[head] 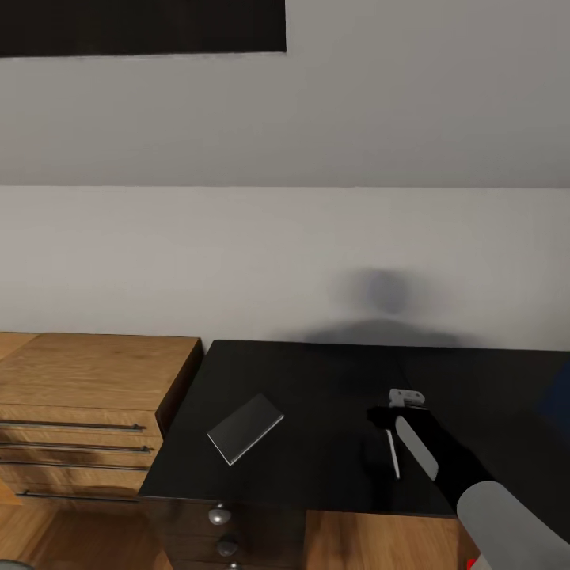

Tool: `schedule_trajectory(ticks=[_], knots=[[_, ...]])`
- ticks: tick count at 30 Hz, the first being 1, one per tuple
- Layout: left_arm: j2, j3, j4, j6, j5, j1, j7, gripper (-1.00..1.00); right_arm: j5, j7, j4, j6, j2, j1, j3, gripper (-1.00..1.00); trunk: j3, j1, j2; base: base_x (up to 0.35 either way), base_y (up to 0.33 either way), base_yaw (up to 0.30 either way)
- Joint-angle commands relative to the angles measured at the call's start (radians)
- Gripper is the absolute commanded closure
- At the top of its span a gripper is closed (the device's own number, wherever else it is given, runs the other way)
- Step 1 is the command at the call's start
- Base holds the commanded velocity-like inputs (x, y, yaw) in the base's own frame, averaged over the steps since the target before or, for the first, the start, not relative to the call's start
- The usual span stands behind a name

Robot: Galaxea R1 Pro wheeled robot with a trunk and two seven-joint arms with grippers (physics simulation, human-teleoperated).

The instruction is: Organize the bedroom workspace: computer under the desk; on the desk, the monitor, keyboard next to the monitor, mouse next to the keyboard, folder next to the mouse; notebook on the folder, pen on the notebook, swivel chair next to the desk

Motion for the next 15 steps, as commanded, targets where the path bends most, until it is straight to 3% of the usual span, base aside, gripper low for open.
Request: schedule_trajectory(ticks=[1, 5, 7, 15], knots=[[0.000, -0.002, 0.000, -0.002, -0.005, -0.001, 0.009, -1.00, -0.011, -0.010, -0.014, 0.003, -0.002, -0.001, 0.005, -1.00, -0.001, 0.000, -0.001, 0.000, 0.000, 0.000], [0.000, -0.002, 0.000, -0.002, -0.005, -0.001, 0.009, -1.00, -0.018, -0.013, -0.103, 0.026, -0.002, 0.001, 0.003, -1.00, -0.001, 0.000, -0.001, 0.000, 0.000, 0.008], [0.000, -0.002, 0.000, -0.002, -0.004, -0.001, 0.009, -1.00, -0.020, -0.015, -0.165, 0.095, -0.002, 0.002, 0.003, -1.00, 0.000, 0.000, -0.001, 0.000, 0.000, 0.139], [0.001, -0.002, 0.000, 0.000, -0.004, -0.001, 0.010, -1.00, -0.022, -0.017, -0.195, 0.131, 0.018, 0.004, 0.003, -1.00, 0.007, 0.000, -0.001, 0.000, 0.000, 0.178]])
